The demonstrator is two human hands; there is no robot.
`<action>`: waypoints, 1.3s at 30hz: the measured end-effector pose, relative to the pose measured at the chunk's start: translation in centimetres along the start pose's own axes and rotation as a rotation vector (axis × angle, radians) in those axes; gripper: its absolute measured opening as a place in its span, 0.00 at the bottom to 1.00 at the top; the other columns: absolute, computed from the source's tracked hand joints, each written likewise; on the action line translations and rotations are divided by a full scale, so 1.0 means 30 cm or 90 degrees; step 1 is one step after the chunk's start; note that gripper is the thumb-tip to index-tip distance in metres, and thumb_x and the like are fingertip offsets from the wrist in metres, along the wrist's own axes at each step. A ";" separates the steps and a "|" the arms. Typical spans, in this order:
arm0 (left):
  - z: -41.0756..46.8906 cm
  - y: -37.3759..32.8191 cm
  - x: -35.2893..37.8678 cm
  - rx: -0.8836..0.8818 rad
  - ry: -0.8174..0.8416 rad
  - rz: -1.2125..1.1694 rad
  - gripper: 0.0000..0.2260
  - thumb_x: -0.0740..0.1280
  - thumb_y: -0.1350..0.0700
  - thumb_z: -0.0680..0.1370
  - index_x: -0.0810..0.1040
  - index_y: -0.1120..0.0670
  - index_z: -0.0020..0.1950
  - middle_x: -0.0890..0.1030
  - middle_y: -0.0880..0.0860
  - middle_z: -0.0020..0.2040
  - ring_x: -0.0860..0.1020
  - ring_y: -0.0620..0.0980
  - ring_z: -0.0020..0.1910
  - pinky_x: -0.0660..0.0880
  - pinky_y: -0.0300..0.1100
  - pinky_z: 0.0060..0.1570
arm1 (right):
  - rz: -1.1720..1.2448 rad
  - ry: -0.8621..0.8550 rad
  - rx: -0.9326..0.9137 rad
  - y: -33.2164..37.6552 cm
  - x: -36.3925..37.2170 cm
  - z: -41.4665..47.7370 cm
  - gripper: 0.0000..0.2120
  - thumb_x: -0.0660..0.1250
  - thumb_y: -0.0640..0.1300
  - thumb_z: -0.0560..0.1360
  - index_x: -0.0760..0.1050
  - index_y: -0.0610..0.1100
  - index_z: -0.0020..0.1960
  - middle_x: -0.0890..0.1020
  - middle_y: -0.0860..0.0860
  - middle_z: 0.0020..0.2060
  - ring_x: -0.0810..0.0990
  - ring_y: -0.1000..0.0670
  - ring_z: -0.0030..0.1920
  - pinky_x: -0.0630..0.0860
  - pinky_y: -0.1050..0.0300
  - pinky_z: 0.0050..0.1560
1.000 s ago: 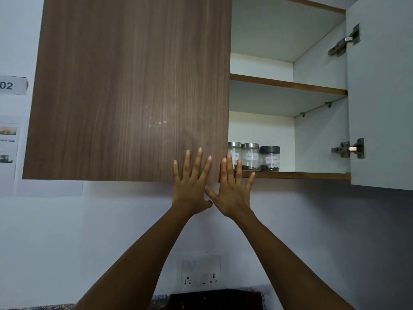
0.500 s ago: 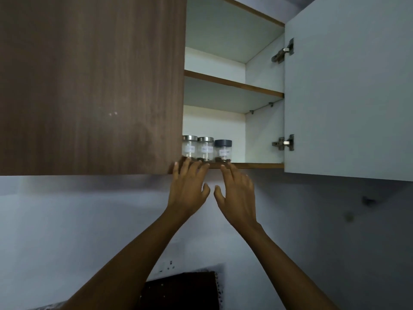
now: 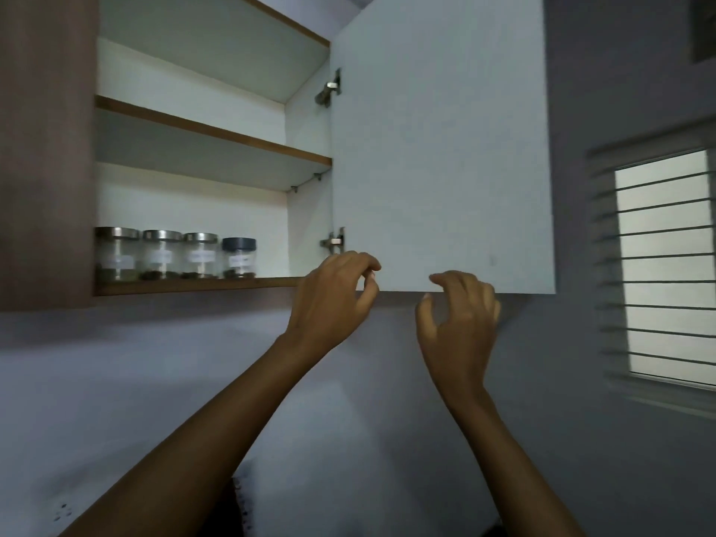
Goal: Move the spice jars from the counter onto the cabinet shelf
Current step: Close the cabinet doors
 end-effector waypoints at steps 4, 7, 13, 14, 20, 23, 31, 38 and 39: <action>0.063 -0.172 0.120 0.038 -0.006 -0.037 0.11 0.61 0.57 0.75 0.80 0.55 0.53 0.82 0.49 0.49 0.79 0.48 0.48 0.77 0.40 0.43 | -0.097 -0.063 -0.046 -0.135 -0.111 0.092 0.14 0.62 0.42 0.71 0.78 0.42 0.55 0.80 0.45 0.56 0.73 0.45 0.60 0.62 0.50 0.62; 0.100 -0.271 0.178 0.067 -0.014 -0.047 0.14 0.60 0.56 0.76 0.78 0.55 0.59 0.80 0.51 0.57 0.78 0.49 0.54 0.74 0.40 0.49 | -0.154 -0.071 -0.062 -0.190 -0.148 0.142 0.20 0.63 0.43 0.72 0.73 0.42 0.64 0.73 0.42 0.67 0.65 0.43 0.70 0.57 0.46 0.69; 0.189 -0.383 0.259 0.061 0.105 -0.019 0.24 0.53 0.50 0.78 0.62 0.53 0.74 0.63 0.52 0.75 0.63 0.51 0.73 0.61 0.48 0.70 | -0.004 0.122 0.188 -0.284 -0.134 0.216 0.32 0.61 0.50 0.78 0.50 0.46 0.76 0.49 0.46 0.77 0.50 0.45 0.76 0.63 0.49 0.68; 0.198 -0.392 0.269 0.057 0.123 -0.020 0.24 0.51 0.51 0.78 0.61 0.52 0.75 0.61 0.52 0.76 0.61 0.51 0.74 0.59 0.48 0.72 | 0.031 0.151 0.216 -0.291 -0.126 0.215 0.32 0.59 0.50 0.79 0.48 0.47 0.77 0.48 0.48 0.77 0.49 0.47 0.76 0.63 0.50 0.68; 0.230 -0.409 0.289 0.007 0.167 -0.037 0.20 0.53 0.55 0.82 0.59 0.52 0.76 0.56 0.51 0.77 0.57 0.49 0.76 0.52 0.48 0.74 | 0.126 0.119 0.308 -0.343 -0.118 0.259 0.30 0.62 0.46 0.77 0.56 0.43 0.75 0.63 0.46 0.73 0.60 0.44 0.72 0.66 0.47 0.67; 0.239 -0.408 0.265 -0.005 0.170 -0.014 0.21 0.54 0.52 0.82 0.58 0.51 0.76 0.56 0.50 0.78 0.55 0.48 0.76 0.49 0.47 0.74 | 0.182 0.132 0.381 -0.376 -0.111 0.282 0.27 0.64 0.47 0.76 0.62 0.42 0.73 0.68 0.44 0.70 0.66 0.42 0.70 0.69 0.41 0.66; 0.240 -0.378 0.168 0.004 0.175 0.058 0.26 0.49 0.45 0.78 0.57 0.49 0.76 0.57 0.49 0.77 0.56 0.47 0.76 0.46 0.46 0.73 | 0.189 0.085 0.272 -0.231 -0.148 0.246 0.23 0.66 0.41 0.75 0.69 0.40 0.69 0.75 0.44 0.61 0.74 0.45 0.61 0.76 0.50 0.56; 0.202 -0.273 -0.027 0.087 0.086 0.212 0.26 0.57 0.62 0.77 0.59 0.52 0.76 0.59 0.56 0.77 0.62 0.56 0.74 0.55 0.54 0.71 | 0.254 0.062 0.188 -0.007 -0.150 0.179 0.21 0.69 0.37 0.72 0.74 0.39 0.65 0.79 0.43 0.54 0.78 0.45 0.53 0.79 0.52 0.50; 0.190 -0.258 -0.053 0.105 0.082 0.240 0.28 0.56 0.64 0.76 0.59 0.52 0.76 0.59 0.57 0.76 0.62 0.57 0.74 0.56 0.55 0.71 | 0.262 0.058 0.181 0.017 -0.148 0.171 0.21 0.70 0.37 0.71 0.74 0.39 0.64 0.79 0.43 0.53 0.78 0.44 0.52 0.80 0.51 0.49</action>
Point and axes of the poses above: each hand's wrist, its own z-axis towards the middle knuckle, its own x-axis out of the palm, y = z × x, the point moved 3 cm from there along z, towards the middle knuckle
